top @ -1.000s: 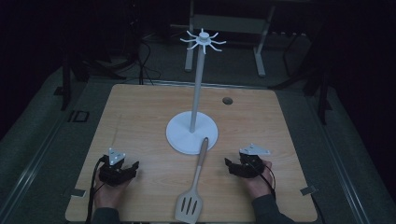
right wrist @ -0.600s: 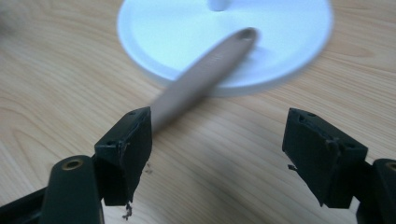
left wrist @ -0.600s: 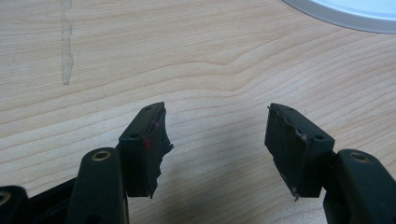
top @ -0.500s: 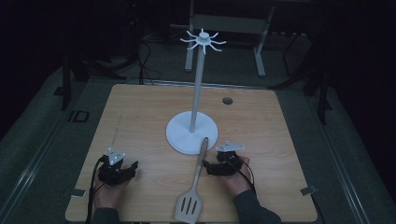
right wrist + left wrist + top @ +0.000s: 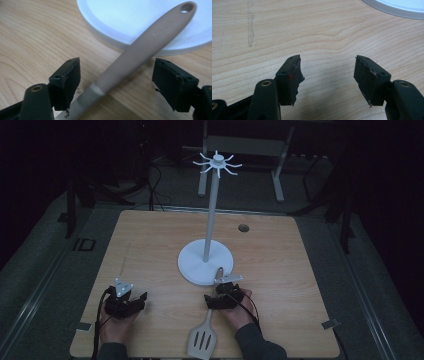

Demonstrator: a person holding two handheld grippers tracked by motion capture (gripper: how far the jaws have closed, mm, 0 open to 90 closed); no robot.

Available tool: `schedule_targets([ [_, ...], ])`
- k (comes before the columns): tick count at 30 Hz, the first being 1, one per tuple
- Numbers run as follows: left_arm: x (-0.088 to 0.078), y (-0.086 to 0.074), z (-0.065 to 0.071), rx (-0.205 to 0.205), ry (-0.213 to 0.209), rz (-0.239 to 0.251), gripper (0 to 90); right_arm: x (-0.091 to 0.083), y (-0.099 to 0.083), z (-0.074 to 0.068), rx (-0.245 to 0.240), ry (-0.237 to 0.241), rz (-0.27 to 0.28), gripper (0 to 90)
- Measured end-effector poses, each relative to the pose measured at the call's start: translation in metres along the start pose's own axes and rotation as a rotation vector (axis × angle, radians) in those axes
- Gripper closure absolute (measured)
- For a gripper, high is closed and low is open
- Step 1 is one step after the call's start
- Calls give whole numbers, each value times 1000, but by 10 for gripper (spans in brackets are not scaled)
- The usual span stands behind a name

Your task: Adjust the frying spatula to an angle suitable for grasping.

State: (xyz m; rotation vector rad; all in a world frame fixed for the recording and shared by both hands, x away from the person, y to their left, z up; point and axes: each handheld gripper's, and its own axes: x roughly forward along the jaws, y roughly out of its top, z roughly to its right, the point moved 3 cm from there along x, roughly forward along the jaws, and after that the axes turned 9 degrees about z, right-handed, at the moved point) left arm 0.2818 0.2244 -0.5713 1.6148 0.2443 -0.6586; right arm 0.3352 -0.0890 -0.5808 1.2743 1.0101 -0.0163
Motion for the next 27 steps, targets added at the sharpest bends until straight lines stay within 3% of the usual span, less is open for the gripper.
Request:
schedule_targets([
  [3,0,0,0,1,0,-4,390,2,-1,-3,-39,-36,-19,309],
  [8,0,0,-1,-5,2,3,390,0,1,0,-34,-33,-33,345],
  [15,-1,0,-1,-4,3,2,390,-1,5,3,-61,17,-62,428],
  [27,0,0,-2,-4,10,-4,391,-8,12,20,-156,80,-129,636],
])
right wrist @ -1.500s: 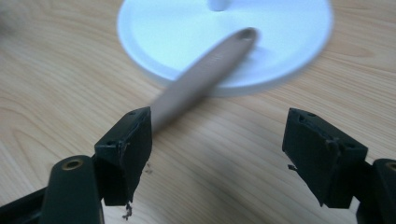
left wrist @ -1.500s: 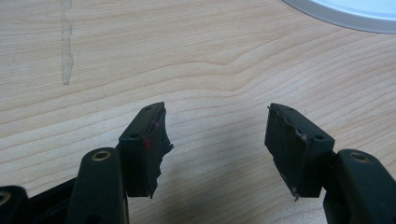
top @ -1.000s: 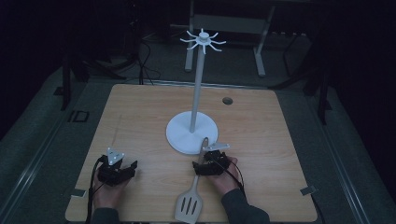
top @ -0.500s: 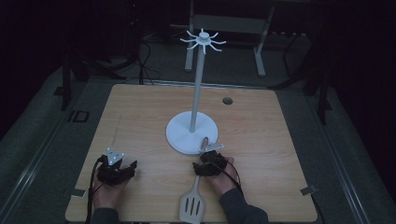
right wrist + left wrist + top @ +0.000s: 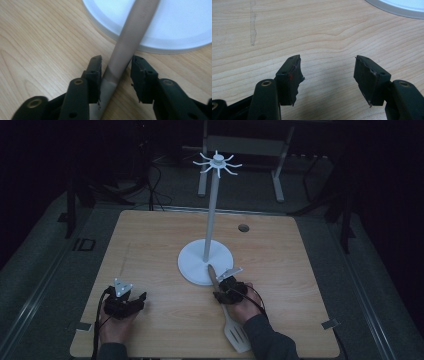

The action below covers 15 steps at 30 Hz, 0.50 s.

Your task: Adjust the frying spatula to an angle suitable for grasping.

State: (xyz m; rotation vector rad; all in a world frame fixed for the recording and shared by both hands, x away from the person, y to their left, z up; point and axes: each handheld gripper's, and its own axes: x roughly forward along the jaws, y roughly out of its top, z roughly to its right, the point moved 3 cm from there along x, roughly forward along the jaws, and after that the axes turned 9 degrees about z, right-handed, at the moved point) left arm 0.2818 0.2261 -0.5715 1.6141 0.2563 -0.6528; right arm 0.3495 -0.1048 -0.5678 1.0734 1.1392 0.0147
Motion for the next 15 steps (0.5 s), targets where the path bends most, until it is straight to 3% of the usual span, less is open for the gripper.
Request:
schedule_targets([
  [9,0,0,0,-2,1,-3,392,-4,5,16,-136,33,-79,738],
  [15,1,0,0,-3,1,-2,393,-5,8,23,-118,78,-139,729],
])
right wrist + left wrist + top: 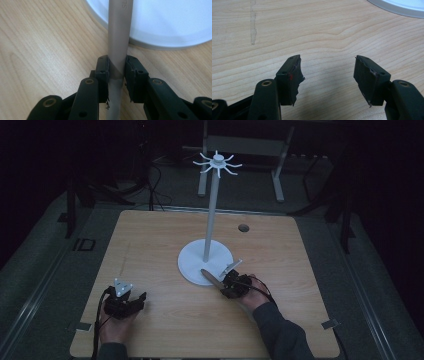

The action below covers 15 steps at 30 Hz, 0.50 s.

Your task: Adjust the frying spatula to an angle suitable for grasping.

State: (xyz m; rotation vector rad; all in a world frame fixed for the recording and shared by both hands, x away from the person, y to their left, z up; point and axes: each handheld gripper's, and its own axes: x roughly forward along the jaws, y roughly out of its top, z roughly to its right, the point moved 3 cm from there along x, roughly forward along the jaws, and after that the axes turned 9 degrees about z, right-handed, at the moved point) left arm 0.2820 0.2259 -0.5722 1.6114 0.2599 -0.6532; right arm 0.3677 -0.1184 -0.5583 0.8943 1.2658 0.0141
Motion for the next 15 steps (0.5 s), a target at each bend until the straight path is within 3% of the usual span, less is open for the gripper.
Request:
schedule_targets([
  [10,0,0,0,3,1,-2,393,2,-1,3,-16,12,-98,675],
  [15,0,0,0,5,1,-6,393,3,-1,2,-12,17,-101,696],
])
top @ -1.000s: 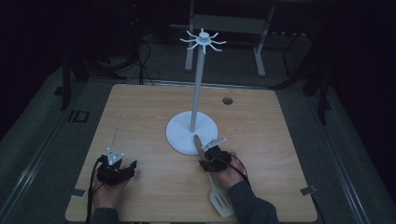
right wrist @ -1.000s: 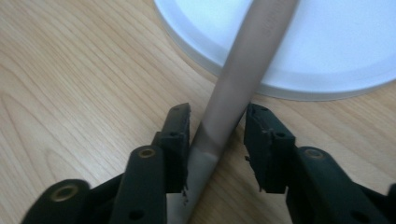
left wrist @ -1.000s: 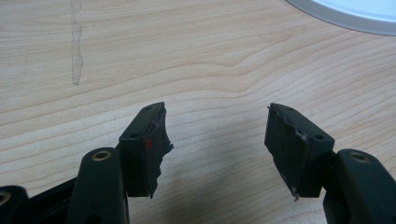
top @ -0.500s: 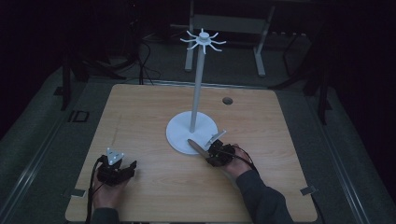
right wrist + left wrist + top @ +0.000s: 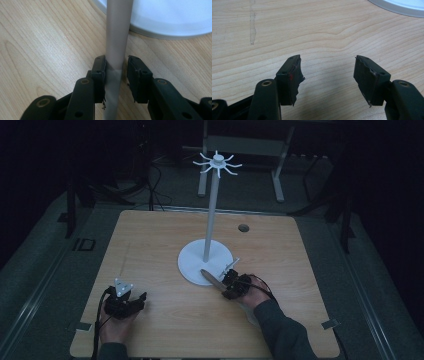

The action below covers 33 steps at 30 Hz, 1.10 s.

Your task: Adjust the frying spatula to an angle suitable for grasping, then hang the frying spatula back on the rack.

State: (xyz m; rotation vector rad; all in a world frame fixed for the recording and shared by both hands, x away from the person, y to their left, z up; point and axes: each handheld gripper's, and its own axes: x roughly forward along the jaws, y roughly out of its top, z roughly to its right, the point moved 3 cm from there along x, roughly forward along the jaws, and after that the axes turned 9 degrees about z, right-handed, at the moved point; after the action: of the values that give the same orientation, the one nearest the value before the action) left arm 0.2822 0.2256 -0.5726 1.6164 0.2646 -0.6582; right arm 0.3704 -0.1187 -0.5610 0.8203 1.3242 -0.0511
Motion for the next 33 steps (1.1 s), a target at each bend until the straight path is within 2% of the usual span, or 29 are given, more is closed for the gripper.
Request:
schedule_targets([
  [2,0,0,0,0,0,2,394,0,2,-2,-15,-4,-7,744],
  [13,0,1,0,-2,0,6,395,0,1,-3,-26,-13,1,754],
  [33,-1,1,0,-3,3,10,397,-14,1,-3,-23,-31,84,755],
])
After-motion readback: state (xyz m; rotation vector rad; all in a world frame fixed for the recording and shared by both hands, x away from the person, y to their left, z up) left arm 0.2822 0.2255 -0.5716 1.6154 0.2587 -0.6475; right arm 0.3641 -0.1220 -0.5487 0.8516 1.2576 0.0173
